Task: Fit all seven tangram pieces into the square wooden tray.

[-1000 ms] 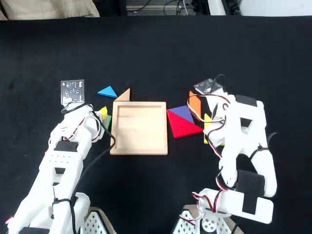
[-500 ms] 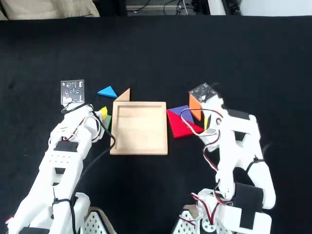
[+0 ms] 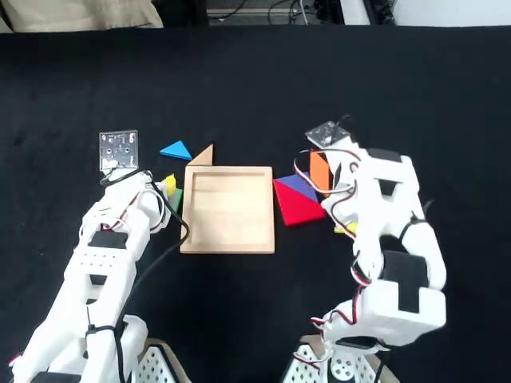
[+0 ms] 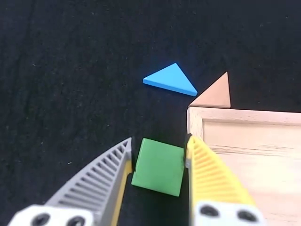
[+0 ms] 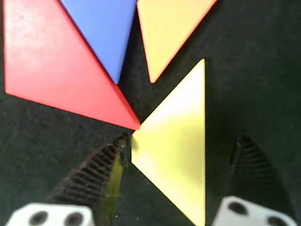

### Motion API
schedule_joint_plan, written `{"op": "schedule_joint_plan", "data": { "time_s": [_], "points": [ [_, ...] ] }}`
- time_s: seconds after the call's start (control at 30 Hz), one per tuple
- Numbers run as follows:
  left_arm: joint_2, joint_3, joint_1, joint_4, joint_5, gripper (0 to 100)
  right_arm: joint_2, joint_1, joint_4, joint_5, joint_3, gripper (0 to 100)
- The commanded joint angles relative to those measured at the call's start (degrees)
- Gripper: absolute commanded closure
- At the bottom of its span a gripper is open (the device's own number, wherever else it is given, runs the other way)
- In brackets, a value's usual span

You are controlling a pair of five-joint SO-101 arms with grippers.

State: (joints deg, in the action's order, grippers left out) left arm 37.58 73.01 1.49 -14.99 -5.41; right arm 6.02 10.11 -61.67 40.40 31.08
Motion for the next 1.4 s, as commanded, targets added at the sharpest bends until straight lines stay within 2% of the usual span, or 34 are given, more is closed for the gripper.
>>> {"op": "schedule_joint_plan", "data": {
  "time_s": [0.0, 0.3, 0.6, 0.87, 1.37],
  "points": [
    [0.5, -0.7, 0.5, 1.1, -0.2, 81, 0.2, -0.8, -0.9, -0.2, -1.8, 65.4],
    [0.5, -0.7, 0.6, 1.1, -0.2, 81, -7.3, -1.0, -3.3, -0.1, 1.8, 65.8],
    [0.5, -0.7, 0.6, 1.1, -0.2, 81, -7.9, -0.6, -1.6, 1.8, 4.6, 65.8],
    [0.5, -0.7, 0.6, 1.1, -0.2, 81, -1.9, -3.3, 0.4, 1.8, 3.6, 65.8],
    [0.5, -0.7, 0.6, 1.1, -0.2, 81, 0.9, -3.3, -1.0, 1.8, 0.7, 66.9]
  ]
}}
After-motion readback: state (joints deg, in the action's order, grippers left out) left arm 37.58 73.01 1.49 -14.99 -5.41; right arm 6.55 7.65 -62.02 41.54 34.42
